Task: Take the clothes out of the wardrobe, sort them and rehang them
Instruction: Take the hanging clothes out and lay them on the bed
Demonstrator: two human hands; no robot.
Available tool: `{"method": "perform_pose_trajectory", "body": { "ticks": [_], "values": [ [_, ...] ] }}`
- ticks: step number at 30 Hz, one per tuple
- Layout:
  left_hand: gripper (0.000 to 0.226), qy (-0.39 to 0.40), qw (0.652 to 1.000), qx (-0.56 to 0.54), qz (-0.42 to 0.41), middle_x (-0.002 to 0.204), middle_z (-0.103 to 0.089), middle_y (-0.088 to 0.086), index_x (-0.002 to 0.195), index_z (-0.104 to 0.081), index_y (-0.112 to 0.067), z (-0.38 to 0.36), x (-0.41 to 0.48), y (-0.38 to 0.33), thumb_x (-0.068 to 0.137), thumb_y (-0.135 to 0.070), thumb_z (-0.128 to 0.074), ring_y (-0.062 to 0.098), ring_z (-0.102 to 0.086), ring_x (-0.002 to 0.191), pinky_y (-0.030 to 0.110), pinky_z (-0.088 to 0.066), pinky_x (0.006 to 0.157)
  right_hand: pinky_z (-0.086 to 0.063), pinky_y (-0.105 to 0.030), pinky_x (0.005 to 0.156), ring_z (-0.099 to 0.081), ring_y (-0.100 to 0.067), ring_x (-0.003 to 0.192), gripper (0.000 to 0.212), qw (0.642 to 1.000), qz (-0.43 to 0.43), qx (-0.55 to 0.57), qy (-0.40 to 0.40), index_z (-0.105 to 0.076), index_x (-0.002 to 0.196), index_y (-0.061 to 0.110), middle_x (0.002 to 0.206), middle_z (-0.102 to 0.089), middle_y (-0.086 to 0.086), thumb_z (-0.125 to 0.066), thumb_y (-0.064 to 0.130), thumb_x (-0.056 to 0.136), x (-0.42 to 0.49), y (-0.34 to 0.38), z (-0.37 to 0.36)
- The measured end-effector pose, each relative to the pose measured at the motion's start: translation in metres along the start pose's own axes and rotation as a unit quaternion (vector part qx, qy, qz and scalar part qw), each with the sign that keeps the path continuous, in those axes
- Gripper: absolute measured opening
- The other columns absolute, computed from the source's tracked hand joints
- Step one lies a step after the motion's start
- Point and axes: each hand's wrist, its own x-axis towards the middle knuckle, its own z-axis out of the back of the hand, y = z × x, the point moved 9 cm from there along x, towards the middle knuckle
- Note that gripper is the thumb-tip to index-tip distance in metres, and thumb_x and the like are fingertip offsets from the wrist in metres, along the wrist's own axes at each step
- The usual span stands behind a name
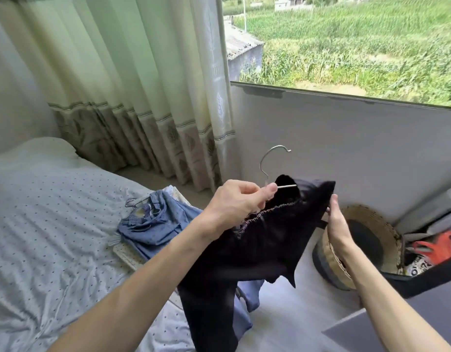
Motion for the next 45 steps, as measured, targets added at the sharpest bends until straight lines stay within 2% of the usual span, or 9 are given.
{"method": "perform_pose_trajectory", "body": {
  "ticks": [3, 6, 9, 17, 21, 26, 31, 40, 45],
  "values": [
    [0.049, -0.023, 0.998, -0.058, 0.011, 0.043, -0.041, -0.016, 0.061, -0.058, -0.017, 0.005, 0.007, -0.010, 0.092, -0.054, -0.062, 0.002, -0.039, 0.034, 0.015, -0.026, 0.037, -0.045, -0.043, 0.102, -0.063, -0.016, 0.114, 0.074, 0.999, 0.028, -0.009, 0.017, -0.067, 0.119, 0.029, 0.117, -0.070, 0.005, -0.034, 0.085, 0.084, 0.004, 0.009, -0.014],
    [0.047, -0.057, 0.997, -0.056, 0.022, 0.040, -0.042, -0.016, 0.063, -0.061, -0.017, 0.009, 0.014, -0.009, 0.093, -0.053, -0.062, 0.003, -0.053, 0.043, 0.017, -0.027, 0.041, -0.046, -0.041, 0.084, -0.058, -0.018, 0.092, 0.041, 0.997, 0.053, -0.056, 0.002, -0.059, 0.096, 0.017, 0.092, -0.065, 0.003, -0.054, 0.055, 0.082, -0.004, 0.034, -0.018],
    [0.049, -0.111, 0.993, -0.037, 0.029, 0.040, -0.037, -0.015, 0.058, -0.066, -0.020, 0.018, 0.019, -0.002, 0.090, -0.057, -0.063, 0.005, -0.037, 0.039, 0.024, -0.027, 0.049, -0.040, -0.038, 0.075, -0.056, -0.023, 0.086, 0.020, 0.992, 0.048, -0.113, -0.002, -0.053, 0.091, 0.014, 0.084, -0.062, 0.002, -0.056, 0.034, 0.093, 0.000, 0.040, -0.020],
    [0.053, -0.224, 0.973, -0.030, 0.040, 0.040, -0.033, -0.011, 0.053, -0.060, -0.017, 0.082, 0.021, 0.010, 0.087, -0.057, -0.066, 0.006, -0.030, 0.036, 0.030, -0.026, 0.050, -0.045, -0.037, 0.081, -0.061, -0.023, 0.092, 0.031, 0.980, 0.076, -0.168, 0.073, -0.062, 0.096, 0.017, 0.094, -0.069, 0.000, -0.052, 0.046, 0.098, 0.007, 0.053, -0.047],
    [0.051, -0.293, 0.954, -0.051, 0.030, 0.048, -0.029, -0.002, 0.056, -0.057, -0.013, 0.137, 0.012, 0.019, 0.088, -0.052, -0.067, 0.009, -0.026, 0.038, 0.022, -0.025, 0.042, -0.043, -0.035, 0.077, -0.062, -0.021, 0.089, 0.033, 0.968, 0.065, -0.208, 0.122, -0.059, 0.093, 0.019, 0.091, -0.069, 0.002, -0.050, 0.050, 0.097, 0.009, 0.054, -0.077],
    [0.048, -0.386, 0.920, -0.019, 0.056, 0.050, -0.038, -0.002, 0.061, -0.067, -0.014, 0.204, 0.000, 0.061, 0.090, -0.051, -0.064, 0.012, -0.037, 0.051, 0.028, -0.033, 0.054, -0.037, -0.035, 0.068, -0.055, -0.019, 0.075, 0.033, 0.955, 0.094, -0.234, 0.153, -0.046, 0.073, 0.023, 0.073, -0.058, 0.005, -0.048, 0.043, 0.099, 0.003, 0.072, -0.130],
    [0.033, -0.471, 0.867, 0.031, 0.159, 0.069, -0.061, -0.007, 0.074, -0.070, -0.030, 0.264, -0.004, 0.132, 0.097, -0.046, -0.052, 0.018, -0.059, 0.080, 0.027, -0.039, 0.066, -0.038, -0.032, 0.075, -0.059, -0.025, 0.085, 0.018, 0.956, 0.098, -0.226, 0.158, -0.060, 0.090, 0.020, 0.081, -0.064, 0.000, -0.050, 0.033, 0.098, 0.013, 0.080, -0.196],
    [0.030, -0.417, 0.885, 0.018, 0.209, 0.077, -0.070, -0.011, 0.078, -0.068, -0.028, 0.322, 0.033, 0.298, 0.098, -0.046, -0.054, 0.018, -0.069, 0.086, 0.035, -0.051, 0.086, -0.035, -0.028, 0.079, -0.059, -0.027, 0.101, 0.018, 0.919, 0.069, -0.334, 0.196, -0.062, 0.107, 0.018, 0.095, -0.062, 0.001, -0.047, 0.026, 0.100, 0.028, 0.036, -0.329],
    [0.034, -0.382, 0.886, -0.022, 0.261, 0.081, -0.072, -0.006, 0.079, -0.070, -0.024, 0.343, 0.056, 0.409, 0.098, -0.048, -0.055, 0.022, -0.068, 0.087, 0.038, -0.053, 0.085, -0.034, -0.029, 0.080, -0.056, -0.029, 0.100, 0.022, 0.888, 0.020, -0.406, 0.213, -0.059, 0.114, 0.014, 0.108, -0.065, -0.005, -0.045, 0.025, 0.102, 0.042, -0.009, -0.389]
  ]
}}
